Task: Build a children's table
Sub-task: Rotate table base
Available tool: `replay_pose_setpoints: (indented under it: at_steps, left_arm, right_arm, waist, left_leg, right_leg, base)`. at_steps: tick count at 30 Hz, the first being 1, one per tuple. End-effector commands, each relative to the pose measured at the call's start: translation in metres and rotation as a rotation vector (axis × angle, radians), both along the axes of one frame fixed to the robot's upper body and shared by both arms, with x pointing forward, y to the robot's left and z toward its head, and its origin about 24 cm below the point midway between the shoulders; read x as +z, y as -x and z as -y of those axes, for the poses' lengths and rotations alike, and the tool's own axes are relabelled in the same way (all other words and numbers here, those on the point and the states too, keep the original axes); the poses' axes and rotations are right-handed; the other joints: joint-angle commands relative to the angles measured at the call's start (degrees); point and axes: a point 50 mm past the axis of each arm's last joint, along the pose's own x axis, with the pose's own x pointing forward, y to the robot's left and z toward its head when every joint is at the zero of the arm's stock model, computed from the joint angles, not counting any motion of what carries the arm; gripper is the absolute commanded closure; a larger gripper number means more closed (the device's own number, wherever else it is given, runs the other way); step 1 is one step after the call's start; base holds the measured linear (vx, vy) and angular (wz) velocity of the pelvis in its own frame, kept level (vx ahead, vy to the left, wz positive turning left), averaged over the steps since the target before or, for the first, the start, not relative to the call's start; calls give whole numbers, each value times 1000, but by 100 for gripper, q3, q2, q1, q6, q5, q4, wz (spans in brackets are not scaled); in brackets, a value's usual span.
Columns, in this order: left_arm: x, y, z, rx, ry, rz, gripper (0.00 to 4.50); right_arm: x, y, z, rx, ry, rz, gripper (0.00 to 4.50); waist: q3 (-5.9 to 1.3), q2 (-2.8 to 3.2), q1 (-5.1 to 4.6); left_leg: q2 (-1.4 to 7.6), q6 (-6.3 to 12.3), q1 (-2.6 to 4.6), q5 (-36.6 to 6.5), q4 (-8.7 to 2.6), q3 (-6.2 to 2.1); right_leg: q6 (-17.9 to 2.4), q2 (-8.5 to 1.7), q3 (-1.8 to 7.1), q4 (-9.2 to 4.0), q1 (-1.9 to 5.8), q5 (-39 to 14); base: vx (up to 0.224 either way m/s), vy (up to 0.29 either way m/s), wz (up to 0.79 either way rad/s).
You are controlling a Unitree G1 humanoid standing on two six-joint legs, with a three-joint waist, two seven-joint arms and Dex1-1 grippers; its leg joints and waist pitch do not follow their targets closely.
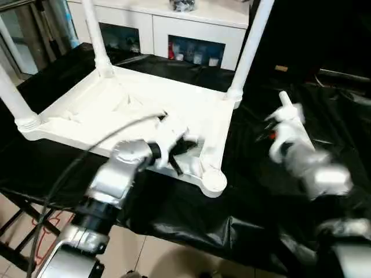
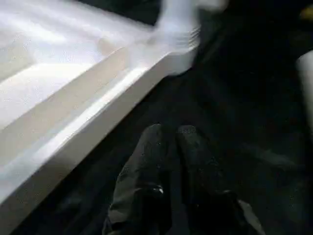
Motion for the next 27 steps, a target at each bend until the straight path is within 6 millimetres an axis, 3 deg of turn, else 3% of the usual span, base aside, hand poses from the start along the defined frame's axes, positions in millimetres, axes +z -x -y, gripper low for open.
replay_pose_setpoints:
  at_steps: [1, 7, 8, 11, 16, 18, 19, 20, 21, 23, 24, 25, 27]
  left_arm:
    - [2, 0, -3, 51, 25, -1, 376]
    - [7, 0, -5, 94, 37, 77, 336]
    - [7, 1, -4, 95, 49, 64, 328]
    - [10, 4, -3, 65, 69, 54, 310]
    - [12, 12, -1, 20, 70, 59, 265]
    - [16, 20, -2, -34, 86, 50, 257]
    - [19, 25, -2, -78, 91, 58, 249]
    - [20, 30, -3, -107, 93, 56, 241]
    - [21, 37, -4, -146, 89, 45, 233]
    - [22, 42, -7, -170, 70, 41, 221]
    - [22, 43, -7, -174, 63, 45, 212]
    - [22, 47, -10, -177, 47, 48, 205]
    - [23, 49, -12, -180, 41, 43, 191]
  right_arm:
    - [17, -5, 21, -72, -11, 33, 353]
    - [28, -9, 53, -182, 37, 8, 315]
    - [29, -9, 59, -204, 61, 6, 303]
    - [32, -9, 72, -256, 103, -4, 285]
    - [33, -6, 92, -336, 134, -30, 240]
    - [32, -4, 97, -340, 143, -53, 236]
    - [29, -3, 100, -338, 148, -77, 222]
    - [27, -2, 100, -334, 148, -95, 209]
    - [23, 0, 102, -330, 148, -123, 201]
    - [18, 2, 101, -312, 136, -157, 198]
    - [16, 2, 101, -306, 127, -169, 182]
    - [10, 4, 101, -310, 131, -206, 168]
    - [9, 5, 103, -322, 164, -219, 157]
  waist:
    - [-424, -78, 6]
    - [-438, -108, 25]
    - [-445, -71, 34]
    - [-449, -89, 25]
    - [-435, -83, 30]
    - [-426, -30, 48]
    - [-420, -39, 29]
    - [-427, 12, 47]
    - [-423, -15, 25]
    - [-414, 112, 49]
    - [-409, 74, 25]
    - [-405, 136, 50]
    - [-403, 106, 44]
  left_leg:
    - [184, 188, 70, -1049, -311, -75]
    - [163, 310, 32, -903, -290, -80]
    - [168, 309, 39, -863, -286, -84]
    - [166, 290, 31, -860, -268, -73]
    - [159, 252, 23, -1073, -259, -77]
    - [157, 249, 27, -1123, -264, -85]
    - [158, 255, 9, -1160, -271, -90]
    - [163, 227, 27, -1191, -269, -102]
    - [171, 228, 20, -1230, -274, -95]
    - [172, 183, 46, -1361, -280, -108]
    - [164, 203, 34, -1391, -275, -94]
    - [166, 200, 33, -1409, -277, -114]
    - [158, 206, 25, -1392, -264, -99]
  right_leg:
    - [-892, -394, 250, -410, 313, -1782]
    - [-839, -387, 233, -394, 323, -1674]
    - [-888, -393, 232, -380, 320, -1611]
    - [-1010, -389, 223, -373, 310, -1535]
    - [-891, -381, 202, -384, 308, -1767]
    - [-929, -377, 196, -388, 299, -1715]
    - [-945, -374, 192, -389, 312, -1704]
    - [-973, -390, 192, -375, 308, -1703]
    - [-1025, -382, 194, -387, 305, -1680]
    - [-1142, -369, 190, -369, 301, -1571]
    - [-1142, -353, 188, -390, 301, -1582]
    - [-1160, -368, 184, -374, 319, -1624]
    - [-1157, -367, 186, -387, 319, -1688]
  base:
    - [0, 0, 0]
    - [0, 0, 0]
    - [0, 0, 0]
    - [0, 0, 0]
    - [0, 0, 0]
    - [0, 0, 0]
    - [0, 0, 0]
    - [0, 0, 0]
    - [0, 0, 0]
    - [0, 0, 0]
    - [0, 0, 0]
    - [0, 0, 0]
    - [0, 0, 0]
